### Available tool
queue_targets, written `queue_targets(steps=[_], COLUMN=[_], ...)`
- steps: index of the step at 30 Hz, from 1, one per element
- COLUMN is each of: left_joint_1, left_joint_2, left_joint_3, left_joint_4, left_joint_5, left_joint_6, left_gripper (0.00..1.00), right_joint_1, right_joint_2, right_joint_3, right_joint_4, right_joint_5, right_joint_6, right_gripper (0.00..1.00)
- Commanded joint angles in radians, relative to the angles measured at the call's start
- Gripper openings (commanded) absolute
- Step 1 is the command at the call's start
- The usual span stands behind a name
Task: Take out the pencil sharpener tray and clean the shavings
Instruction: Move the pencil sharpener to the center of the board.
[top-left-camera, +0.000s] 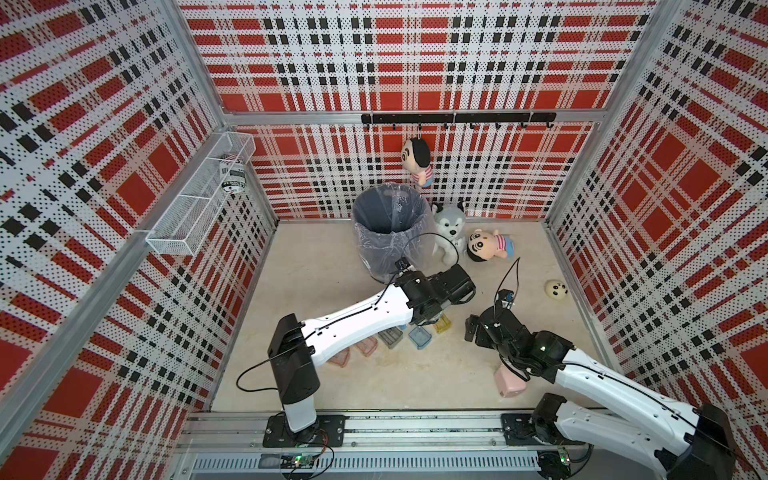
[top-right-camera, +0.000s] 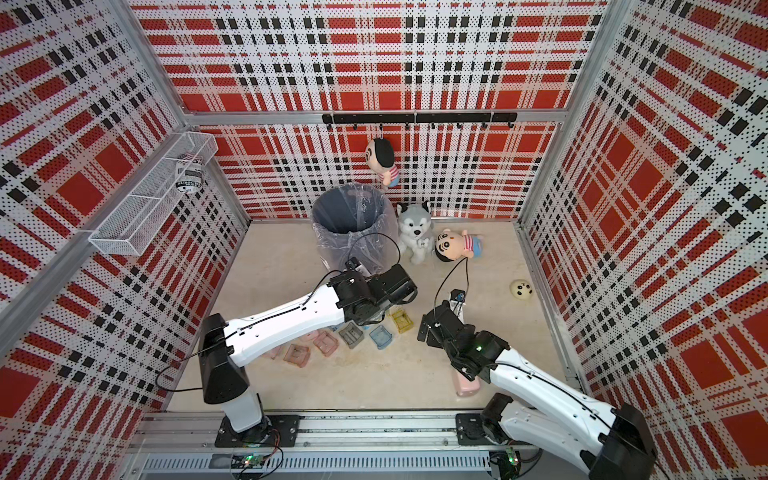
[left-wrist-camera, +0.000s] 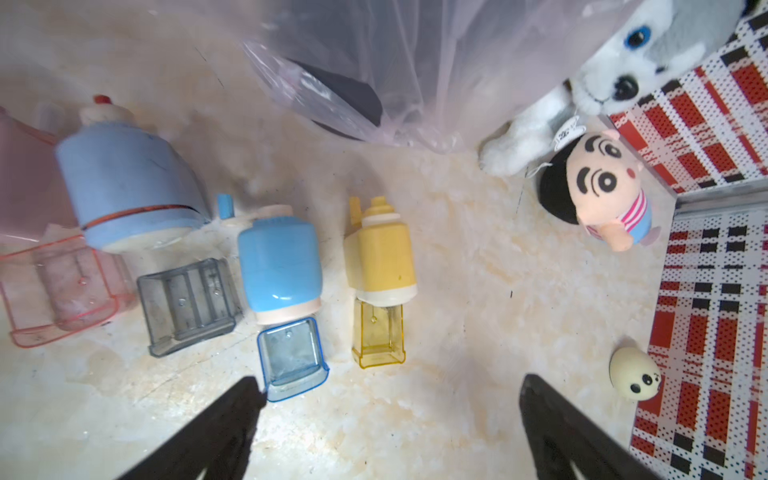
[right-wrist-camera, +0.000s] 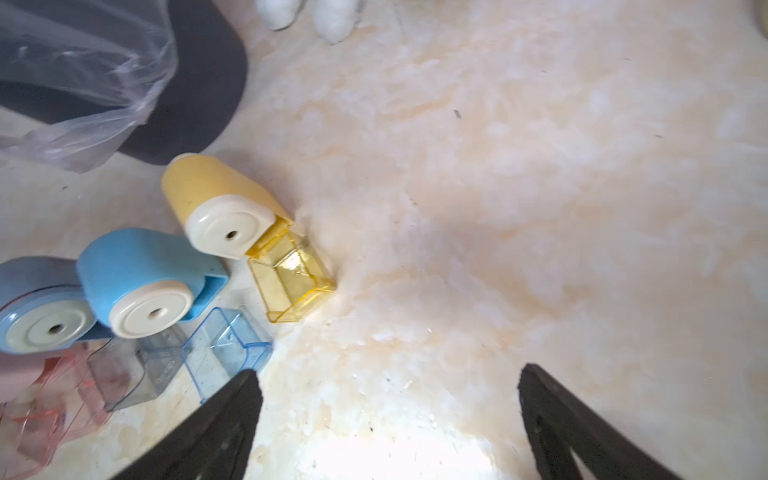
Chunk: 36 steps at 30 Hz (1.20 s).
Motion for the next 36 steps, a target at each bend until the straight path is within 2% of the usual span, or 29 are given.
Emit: queue_targets(steps=[1,5,8,14,22,32,36], left_joint_1=[0.015,0.046,0.07,0.102,0.124,0.144,0.147], left_joint_2=[-0.062,-0.103,-0.13,-0.165,-0.182,-0.188,-0.177], left_joint_3=[-0.065,-0.122,-0.159,-0.214,-0.253,-0.269,-0.265], left_joint_4=[0.051,0.072,0.091,0.127,0.147,0.158,0.165], left_joint_5=[-0.052,-0.04,-0.035,-0.02,-0.001,0.007,0.016], left_joint_6=[0.029,0.044,0.055,0.068,0.076,0.083,0.09], left_gripper=[0.98,0.98,0.98,0.98,0.98,0.98,0.98], right_joint_1=[0.001,0.001,0.001,0.001,0.001,0.067,0.089], right_joint_2=[-0.018,-0.005,-0.01,-0.05,-0.003,0.003,0.019], right_joint_3=[0.039,0.055,0.048,0.015,-0.062,-0.091,-0.096], right_joint_4=[-0.303,-0.456,-0.527,-0.472,-0.321,-0.3,-0.318], right_joint_5=[0.065,0.039,0.032,-0.046,-0.218,-0.279,-0.27], right_joint_6=[0.204,0.305,0.322,0.246,0.193,0.227,0.24], right_gripper=[1.0,1.0,1.0,1.0,1.0,0.91,0.83])
